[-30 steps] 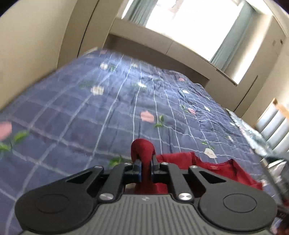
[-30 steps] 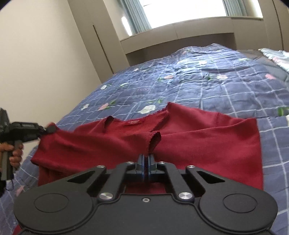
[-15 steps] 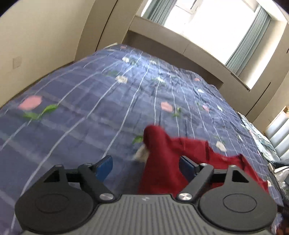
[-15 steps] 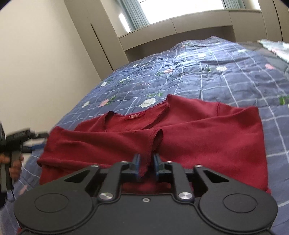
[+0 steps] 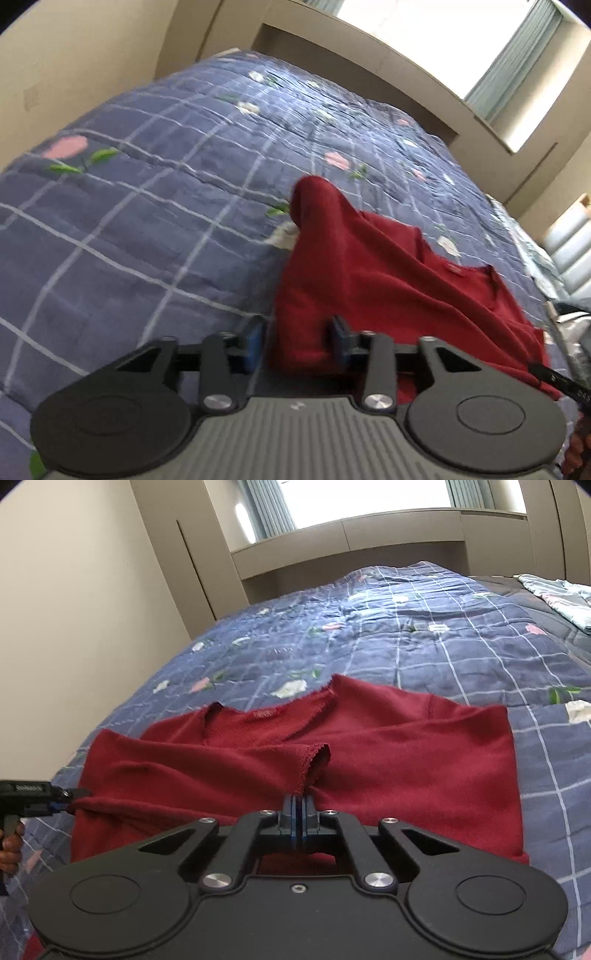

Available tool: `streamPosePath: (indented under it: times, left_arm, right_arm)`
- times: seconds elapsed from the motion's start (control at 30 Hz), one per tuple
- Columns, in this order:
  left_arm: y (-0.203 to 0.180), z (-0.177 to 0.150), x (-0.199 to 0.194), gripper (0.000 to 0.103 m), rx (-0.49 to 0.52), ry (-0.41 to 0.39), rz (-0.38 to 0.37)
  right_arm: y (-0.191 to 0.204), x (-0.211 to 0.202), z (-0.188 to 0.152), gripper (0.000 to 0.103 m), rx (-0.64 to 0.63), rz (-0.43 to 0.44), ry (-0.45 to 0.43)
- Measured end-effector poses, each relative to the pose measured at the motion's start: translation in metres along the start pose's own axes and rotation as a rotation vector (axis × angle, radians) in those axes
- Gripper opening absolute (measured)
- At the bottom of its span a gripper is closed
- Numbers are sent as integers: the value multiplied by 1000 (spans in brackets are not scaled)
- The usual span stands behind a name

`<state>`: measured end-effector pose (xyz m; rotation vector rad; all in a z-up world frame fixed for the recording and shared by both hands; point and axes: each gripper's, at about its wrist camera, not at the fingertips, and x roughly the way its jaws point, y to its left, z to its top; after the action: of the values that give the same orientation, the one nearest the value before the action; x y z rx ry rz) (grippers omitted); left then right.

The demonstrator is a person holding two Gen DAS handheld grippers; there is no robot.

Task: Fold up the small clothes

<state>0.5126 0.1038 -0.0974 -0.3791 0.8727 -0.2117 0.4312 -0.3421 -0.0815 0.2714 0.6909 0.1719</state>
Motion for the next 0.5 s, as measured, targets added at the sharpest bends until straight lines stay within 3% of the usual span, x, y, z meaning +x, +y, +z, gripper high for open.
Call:
streamPosePath:
  times: [0.13, 0.3, 0.4, 0.5]
  left_arm:
    - [-3, 16, -5, 71, 5, -60, 20]
    - [-13, 47, 13, 72, 25, -126, 62]
    - [-11, 59, 36, 72, 35, -113, 126]
    - [-3, 58, 51, 71, 8, -91, 134]
  right_arm:
    - [-1, 0, -3, 1, 0, -3, -7]
    - [0, -3, -3, 1, 5, -9, -22]
    - [0, -3, -5, 1, 7, -12, -20]
    - [0, -4, -6, 1, 5, -12, -21]
